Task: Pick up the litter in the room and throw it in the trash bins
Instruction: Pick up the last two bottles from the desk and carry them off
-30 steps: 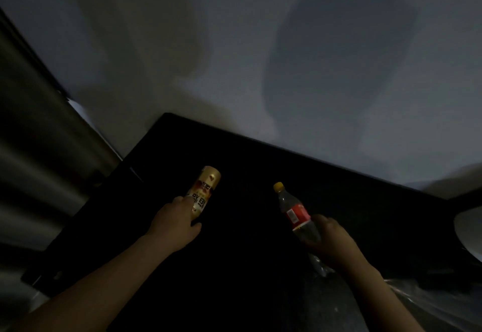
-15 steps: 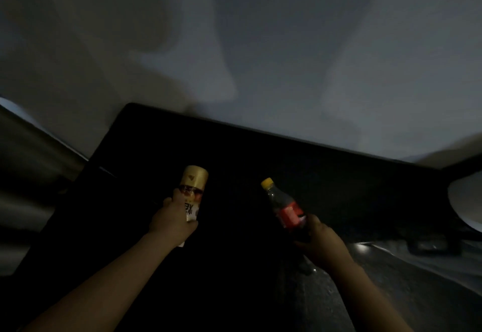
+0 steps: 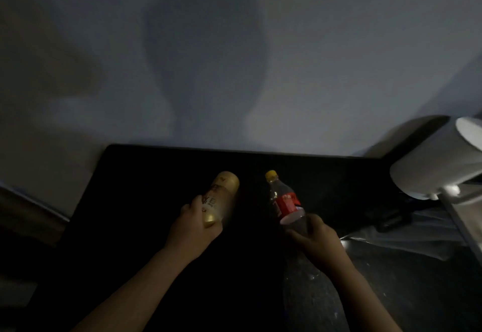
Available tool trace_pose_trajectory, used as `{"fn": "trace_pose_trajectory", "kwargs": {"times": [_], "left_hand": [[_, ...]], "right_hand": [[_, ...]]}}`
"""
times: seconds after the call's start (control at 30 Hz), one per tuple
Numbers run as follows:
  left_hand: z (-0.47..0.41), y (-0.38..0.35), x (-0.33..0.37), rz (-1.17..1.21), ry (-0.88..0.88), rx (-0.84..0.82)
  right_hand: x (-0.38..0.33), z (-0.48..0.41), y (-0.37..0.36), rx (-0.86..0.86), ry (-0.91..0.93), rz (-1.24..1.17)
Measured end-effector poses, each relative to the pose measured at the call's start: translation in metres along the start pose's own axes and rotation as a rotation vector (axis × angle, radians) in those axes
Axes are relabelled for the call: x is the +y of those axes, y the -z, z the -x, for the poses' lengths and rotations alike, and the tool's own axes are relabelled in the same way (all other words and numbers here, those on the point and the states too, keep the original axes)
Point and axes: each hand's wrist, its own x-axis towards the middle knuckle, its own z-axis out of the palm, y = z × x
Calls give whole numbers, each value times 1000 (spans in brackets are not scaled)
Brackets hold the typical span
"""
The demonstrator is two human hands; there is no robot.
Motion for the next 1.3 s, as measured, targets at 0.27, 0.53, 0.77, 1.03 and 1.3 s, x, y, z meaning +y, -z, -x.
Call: {"fn": "trace_pose_trajectory", "kwargs": {"times": [0.27, 0.53, 0.77, 1.03, 1.3], "left_hand": [[35, 28, 69, 42, -306, 12], [89, 7, 144, 200, -537, -140], [154, -46, 226, 210, -756, -256], [265, -147, 317, 220, -938, -422], [385, -261, 393, 273, -1045, -569]], "right_hand": [[-47, 95, 38, 395, 37, -163], [-42, 193, 87, 663, -13, -303], [-4, 278, 143, 951, 42, -381], [96, 399, 214, 1176, -87, -372], [199, 519, 271, 1373, -214, -375]]}}
